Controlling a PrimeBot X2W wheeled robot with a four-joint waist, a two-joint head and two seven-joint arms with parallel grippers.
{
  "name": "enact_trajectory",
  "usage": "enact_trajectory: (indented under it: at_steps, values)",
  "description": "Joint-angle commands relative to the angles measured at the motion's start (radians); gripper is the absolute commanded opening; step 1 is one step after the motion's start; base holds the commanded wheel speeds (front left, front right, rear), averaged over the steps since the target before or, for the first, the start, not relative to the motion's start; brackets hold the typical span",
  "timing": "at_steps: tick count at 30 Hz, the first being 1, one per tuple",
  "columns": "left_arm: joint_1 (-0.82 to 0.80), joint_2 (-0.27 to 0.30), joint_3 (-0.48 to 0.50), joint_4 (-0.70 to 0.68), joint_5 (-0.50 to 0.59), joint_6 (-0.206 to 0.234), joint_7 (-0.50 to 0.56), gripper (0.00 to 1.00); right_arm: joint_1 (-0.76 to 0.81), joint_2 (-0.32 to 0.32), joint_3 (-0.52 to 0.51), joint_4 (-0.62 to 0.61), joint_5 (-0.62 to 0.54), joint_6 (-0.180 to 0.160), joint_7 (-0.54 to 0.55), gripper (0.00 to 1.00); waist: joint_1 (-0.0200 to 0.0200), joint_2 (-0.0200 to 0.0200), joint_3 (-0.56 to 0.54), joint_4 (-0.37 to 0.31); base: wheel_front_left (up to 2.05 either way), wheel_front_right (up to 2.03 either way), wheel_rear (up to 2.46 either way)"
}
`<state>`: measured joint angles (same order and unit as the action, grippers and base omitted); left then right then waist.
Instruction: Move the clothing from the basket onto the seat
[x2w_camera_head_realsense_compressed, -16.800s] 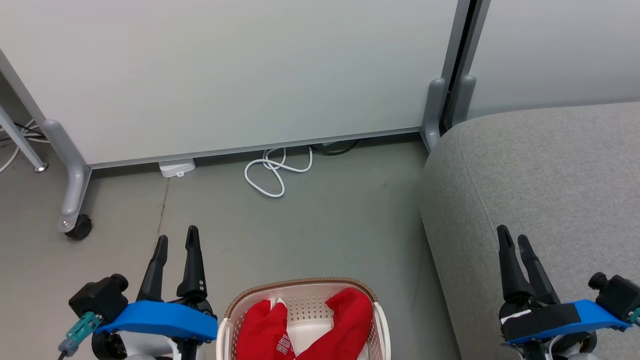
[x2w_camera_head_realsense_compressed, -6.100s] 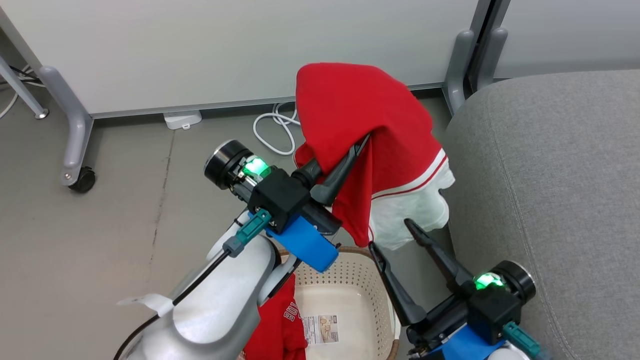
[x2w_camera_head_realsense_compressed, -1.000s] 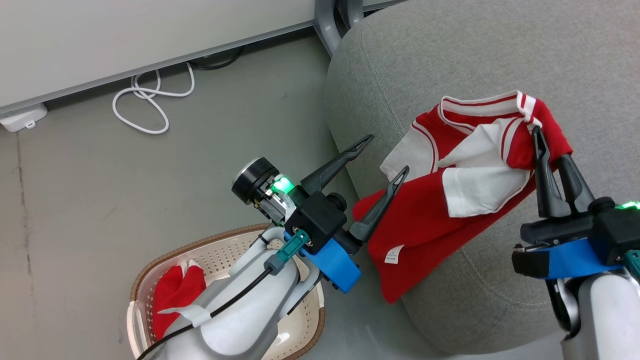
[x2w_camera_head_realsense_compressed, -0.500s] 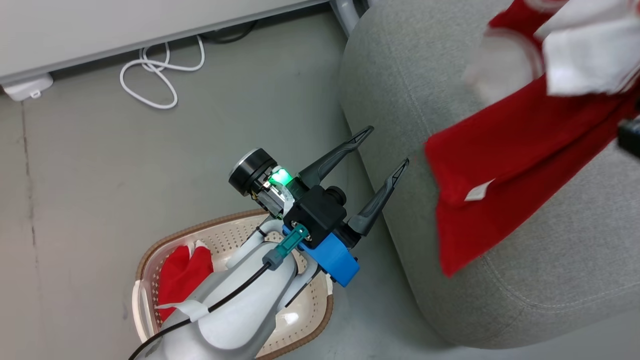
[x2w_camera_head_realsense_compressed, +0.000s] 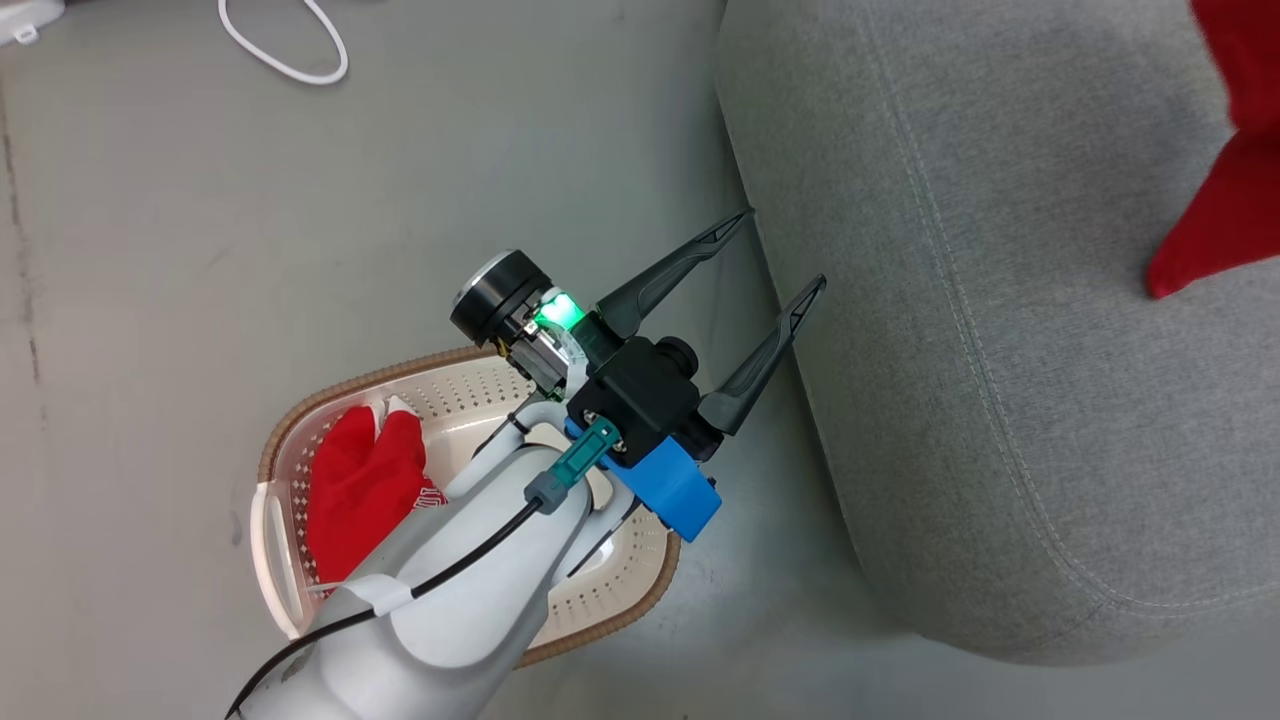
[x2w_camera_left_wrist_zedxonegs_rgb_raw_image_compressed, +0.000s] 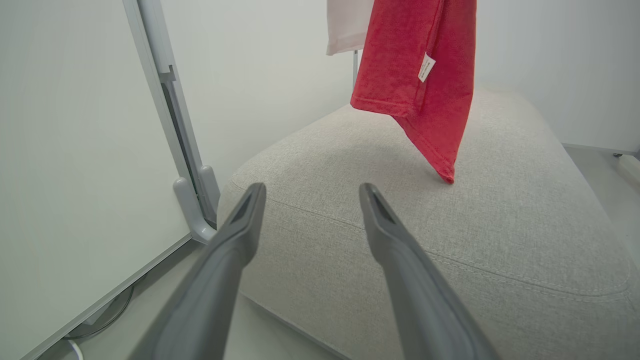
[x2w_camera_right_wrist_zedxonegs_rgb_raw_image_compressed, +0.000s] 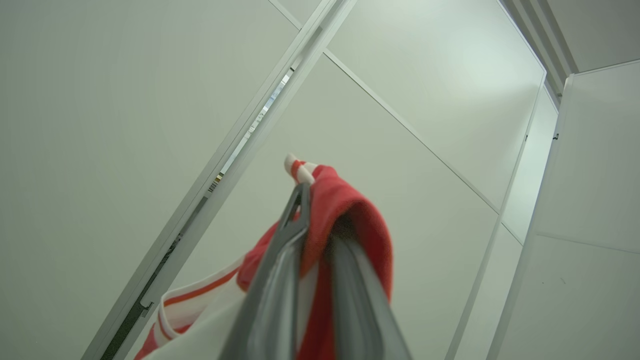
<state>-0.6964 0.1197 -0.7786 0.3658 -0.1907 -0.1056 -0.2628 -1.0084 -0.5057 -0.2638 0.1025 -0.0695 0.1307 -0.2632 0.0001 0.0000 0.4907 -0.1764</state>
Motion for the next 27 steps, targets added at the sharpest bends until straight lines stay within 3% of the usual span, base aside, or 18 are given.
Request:
enact_trajectory:
  at_steps: [1, 7, 15, 27]
  values:
    - [-0.018, 0.001, 0.005, -0.001, 0.009, -0.001, -0.003, 1.0, -0.033, -0.018, -0.001, 0.015, 0.012, 0.0, -0.002, 0.0, -0.0001, 0.0, 0.017, 0.008, 0.0, 0.0, 0.0]
    - [-0.043, -0.005, 0.001, -0.001, 0.015, -0.005, -0.003, 1.0, -0.083, -0.028, 0.013, 0.135, 0.021, 0.0, -0.001, 0.0, -0.0001, 0.0, 0.056, 0.008, 0.0, 0.0, 0.0]
    - [-0.073, -0.016, -0.008, -0.002, 0.017, -0.009, -0.003, 1.0, 0.001, 0.028, -0.006, 0.311, 0.03, 0.0, -0.001, 0.0, -0.0001, 0.0, 0.1, 0.023, 0.0, 0.0, 0.0]
    - [-0.085, -0.013, 0.001, -0.006, 0.025, -0.011, -0.003, 1.0, 0.164, 0.146, -0.076, 0.474, 0.048, 0.0, -0.001, 0.0, -0.0001, 0.0, 0.128, 0.041, 0.0, 0.0, 0.0]
